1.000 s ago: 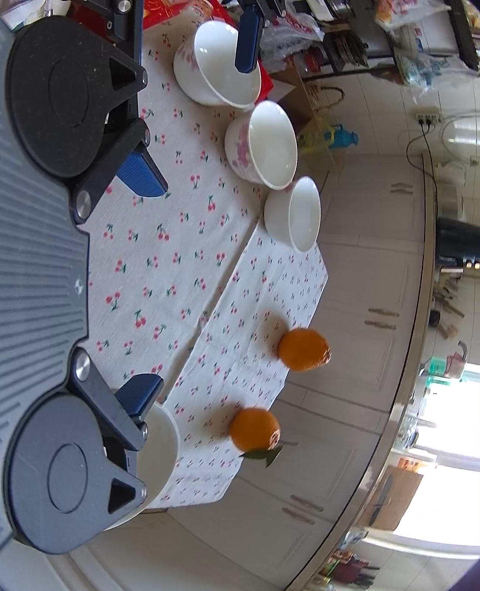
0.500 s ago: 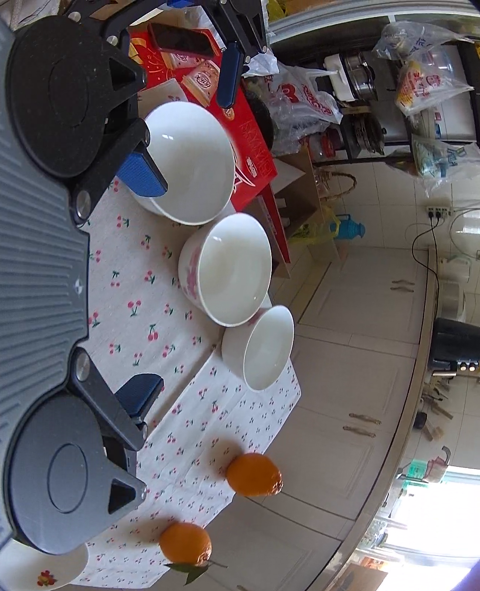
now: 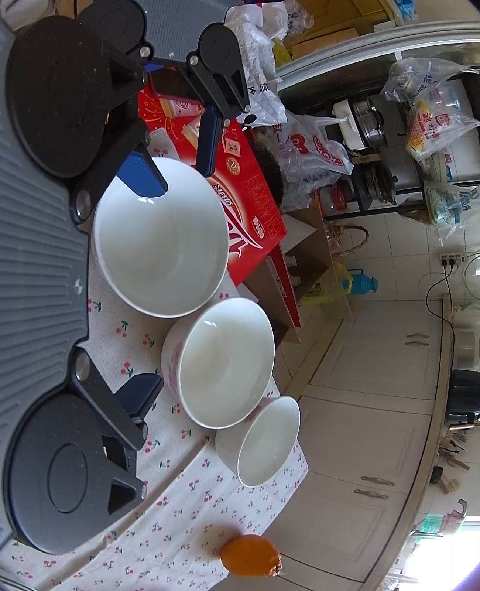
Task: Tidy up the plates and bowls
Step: 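Move the right tool to a white bowl and grip its rim, then lift the white bowl with the right tool and lower it beside the plate stack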
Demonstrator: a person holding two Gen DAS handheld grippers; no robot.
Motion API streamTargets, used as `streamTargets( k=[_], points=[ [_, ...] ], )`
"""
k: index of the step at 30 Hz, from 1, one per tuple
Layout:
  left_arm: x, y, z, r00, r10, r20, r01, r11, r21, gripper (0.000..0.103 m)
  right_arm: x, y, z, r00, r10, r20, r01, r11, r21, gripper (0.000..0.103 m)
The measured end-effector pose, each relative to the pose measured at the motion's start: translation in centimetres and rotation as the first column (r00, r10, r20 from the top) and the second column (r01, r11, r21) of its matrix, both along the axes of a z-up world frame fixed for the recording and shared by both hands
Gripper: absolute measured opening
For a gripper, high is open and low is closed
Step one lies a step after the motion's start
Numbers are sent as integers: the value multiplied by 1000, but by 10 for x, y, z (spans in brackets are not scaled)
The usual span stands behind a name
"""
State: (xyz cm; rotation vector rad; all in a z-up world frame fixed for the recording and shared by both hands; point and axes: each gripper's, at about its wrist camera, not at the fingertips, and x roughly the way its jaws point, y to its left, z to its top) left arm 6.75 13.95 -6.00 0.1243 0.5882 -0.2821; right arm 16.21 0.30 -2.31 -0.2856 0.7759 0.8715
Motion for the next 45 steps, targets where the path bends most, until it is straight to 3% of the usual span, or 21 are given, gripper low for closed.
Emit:
streamTargets(
  k=[4,10,16,24,35,45],
  points=[
    [2,-2,-3,1000,-13,-1,13,1000,-4,101,6,8,-5,1000,14,-28,-14,1000,9,101],
    [4,-3,-2,1000,-15,4,15,1000,3,97,15,14,-10,997,27,-74,-26,1000,17,87],
    [5,-1,-2,1000,-27,-9,27,1000,-6,85,21,16,-15,994,35,-101,-33,999,24,81],
    [7,0,0,1000,-27,-13,27,1000,-1,84,22,14,-16,990,56,-128,-49,997,53,70],
    [9,-4,7,999,-43,-30,43,999,6,84,18,1,-10,989,42,-142,-29,995,94,69],
    [12,-31,17,992,-128,-23,128,992,18,84,7,-39,-2,991,-51,-122,64,993,100,69]
  ],
)
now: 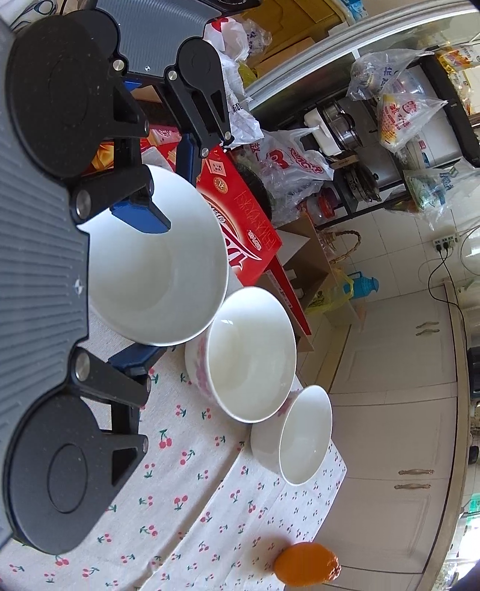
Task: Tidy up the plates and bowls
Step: 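Lift the white bowl with the right tool and lower it beside the plate stack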
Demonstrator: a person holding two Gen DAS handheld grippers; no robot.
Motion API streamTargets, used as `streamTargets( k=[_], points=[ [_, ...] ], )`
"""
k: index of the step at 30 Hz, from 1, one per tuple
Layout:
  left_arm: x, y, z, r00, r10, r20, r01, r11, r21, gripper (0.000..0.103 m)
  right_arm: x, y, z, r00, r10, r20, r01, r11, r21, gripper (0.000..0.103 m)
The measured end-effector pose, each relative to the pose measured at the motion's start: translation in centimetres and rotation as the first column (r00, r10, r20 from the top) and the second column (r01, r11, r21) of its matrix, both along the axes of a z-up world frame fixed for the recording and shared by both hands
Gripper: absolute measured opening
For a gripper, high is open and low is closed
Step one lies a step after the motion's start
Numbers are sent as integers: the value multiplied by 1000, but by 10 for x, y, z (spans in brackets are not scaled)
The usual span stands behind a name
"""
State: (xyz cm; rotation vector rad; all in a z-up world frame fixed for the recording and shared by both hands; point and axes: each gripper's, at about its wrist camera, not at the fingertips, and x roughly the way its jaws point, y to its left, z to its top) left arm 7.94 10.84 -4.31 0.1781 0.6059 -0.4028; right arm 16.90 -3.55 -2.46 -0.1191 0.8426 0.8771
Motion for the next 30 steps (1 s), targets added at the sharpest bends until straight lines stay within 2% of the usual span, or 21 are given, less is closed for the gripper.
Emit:
streamTargets(
  k=[16,30],
  points=[
    [17,-62,1,985,-173,-4,173,985,-16,84,-14,-77,3,977,-210,35,209,978,26,70],
    [37,-92,-10,972,-233,-34,233,972,-1,84,-7,-107,-9,956,-295,16,294,955,32,70]
  ],
)
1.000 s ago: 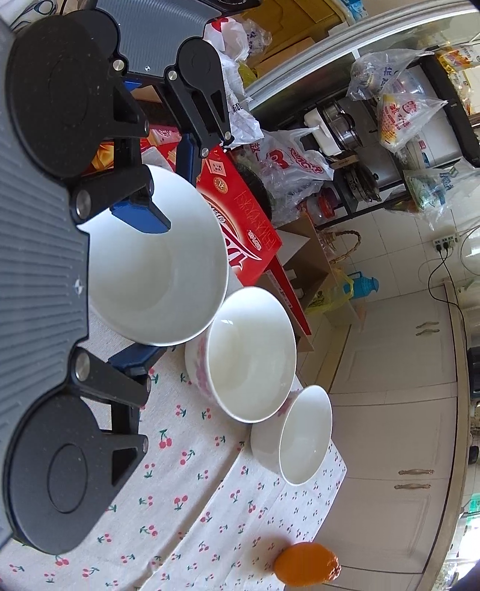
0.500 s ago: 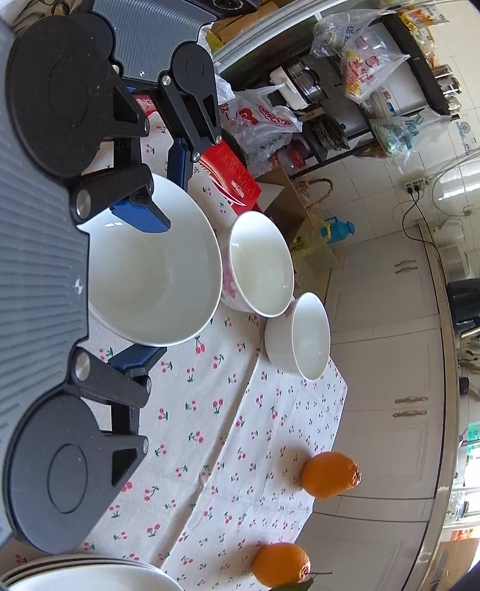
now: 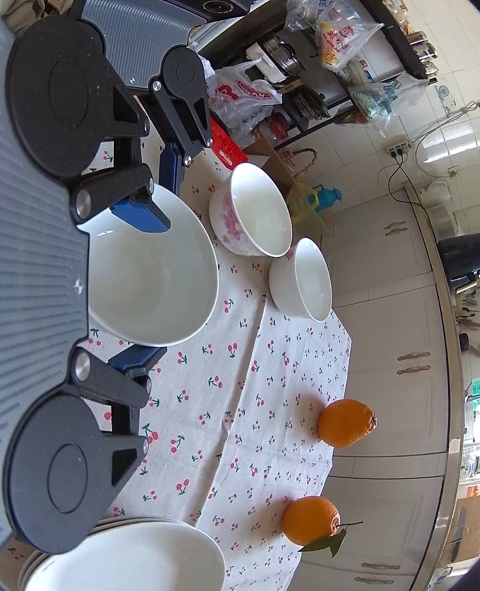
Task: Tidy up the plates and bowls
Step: 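Lift the white bowl with the right tool and lower it beside the plate stack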
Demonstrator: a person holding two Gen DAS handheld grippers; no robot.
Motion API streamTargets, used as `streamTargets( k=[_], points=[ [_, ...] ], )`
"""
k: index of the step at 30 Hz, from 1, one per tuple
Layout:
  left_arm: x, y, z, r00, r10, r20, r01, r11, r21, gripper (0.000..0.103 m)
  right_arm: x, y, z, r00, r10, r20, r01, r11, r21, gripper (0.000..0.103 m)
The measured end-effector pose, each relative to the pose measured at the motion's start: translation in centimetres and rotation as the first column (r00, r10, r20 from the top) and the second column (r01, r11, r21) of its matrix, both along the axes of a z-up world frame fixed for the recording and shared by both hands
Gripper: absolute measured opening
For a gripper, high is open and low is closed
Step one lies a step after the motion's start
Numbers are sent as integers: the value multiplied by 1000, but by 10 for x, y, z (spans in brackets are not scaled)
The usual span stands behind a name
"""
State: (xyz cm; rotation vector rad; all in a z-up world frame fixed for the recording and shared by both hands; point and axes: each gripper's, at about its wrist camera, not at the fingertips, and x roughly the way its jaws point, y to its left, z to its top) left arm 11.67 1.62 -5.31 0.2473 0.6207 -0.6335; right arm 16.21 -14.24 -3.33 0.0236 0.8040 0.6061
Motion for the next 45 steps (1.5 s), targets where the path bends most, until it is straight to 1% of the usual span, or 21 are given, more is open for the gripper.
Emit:
streamTargets(
  k=[16,22,25,26,27,29,36,45],
  points=[
    [6,-6,-5,1000,-11,-25,11,1000,-7,84,4,-8,-9,999,-33,-24,33,999,3,70],
    [7,-6,-5,1000,-12,-22,12,1000,-11,84,5,-8,-10,999,-39,-28,39,999,-2,72],
    [5,-6,-5,1000,-8,-10,8,1000,-4,87,5,-8,-11,999,-35,-29,35,999,5,76],
    [5,-6,-5,1000,-5,-8,5,1000,0,92,4,-8,-10,999,-34,-25,35,999,6,85],
    [4,-5,-5,1000,-3,-4,3,1000,-2,93,3,-7,-10,999,-40,-14,40,999,3,96],
    [3,-2,-4,1000,1,-2,-1,1000,-18,96,1,-6,-8,998,-56,14,56,998,-9,103],
    [-7,9,1,1000,29,8,-29,999,-36,97,-1,-5,-5,997,-67,29,67,997,-27,103],
    [-19,35,7,992,122,18,-120,991,-53,97,-8,7,5,996,-43,76,48,996,-72,103]
  ],
)
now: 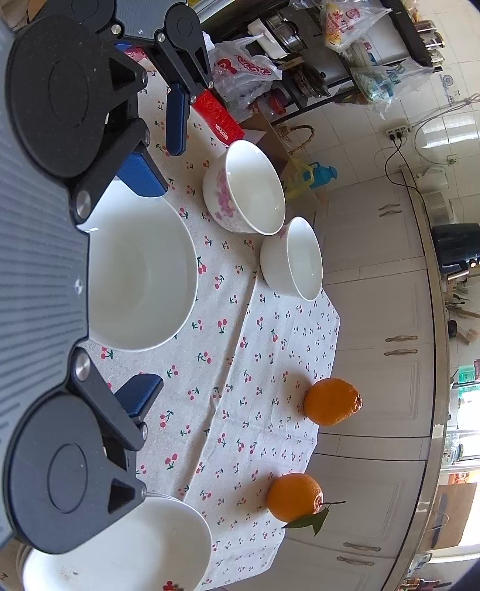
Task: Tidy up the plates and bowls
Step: 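Lift the white bowl with the right tool and lower it beside the plate stack, then open the right tool and release the bowl, then move the right tool to the large white bowl and grip its rim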
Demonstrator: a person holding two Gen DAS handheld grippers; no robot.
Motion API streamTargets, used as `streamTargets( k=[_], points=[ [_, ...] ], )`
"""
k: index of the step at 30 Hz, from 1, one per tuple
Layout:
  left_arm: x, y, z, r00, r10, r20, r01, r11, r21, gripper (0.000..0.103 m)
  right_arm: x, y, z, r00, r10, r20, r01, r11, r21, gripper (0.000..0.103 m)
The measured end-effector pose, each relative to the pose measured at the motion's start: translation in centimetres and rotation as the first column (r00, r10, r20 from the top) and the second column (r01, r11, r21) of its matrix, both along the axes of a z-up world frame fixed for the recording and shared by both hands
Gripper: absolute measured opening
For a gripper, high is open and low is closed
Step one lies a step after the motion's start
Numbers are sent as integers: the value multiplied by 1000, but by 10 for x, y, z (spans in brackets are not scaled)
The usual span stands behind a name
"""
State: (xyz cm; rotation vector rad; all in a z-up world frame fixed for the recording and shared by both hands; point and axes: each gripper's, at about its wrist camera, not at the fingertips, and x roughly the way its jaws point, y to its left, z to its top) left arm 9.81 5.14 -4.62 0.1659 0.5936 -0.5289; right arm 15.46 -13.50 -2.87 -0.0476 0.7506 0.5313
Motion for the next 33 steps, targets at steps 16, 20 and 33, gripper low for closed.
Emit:
streamTargets(
  k=[16,20,33],
  points=[
    [16,54,-5,983,181,27,-182,982,48,97,7,42,8,996,86,22,-84,994,-72,103],
    [25,65,-8,976,216,33,-217,974,57,97,14,56,8,992,125,17,-123,989,-87,103],
    [48,82,-11,968,243,63,-246,968,48,97,50,97,19,968,252,2,-250,959,-131,103]
  ],
)
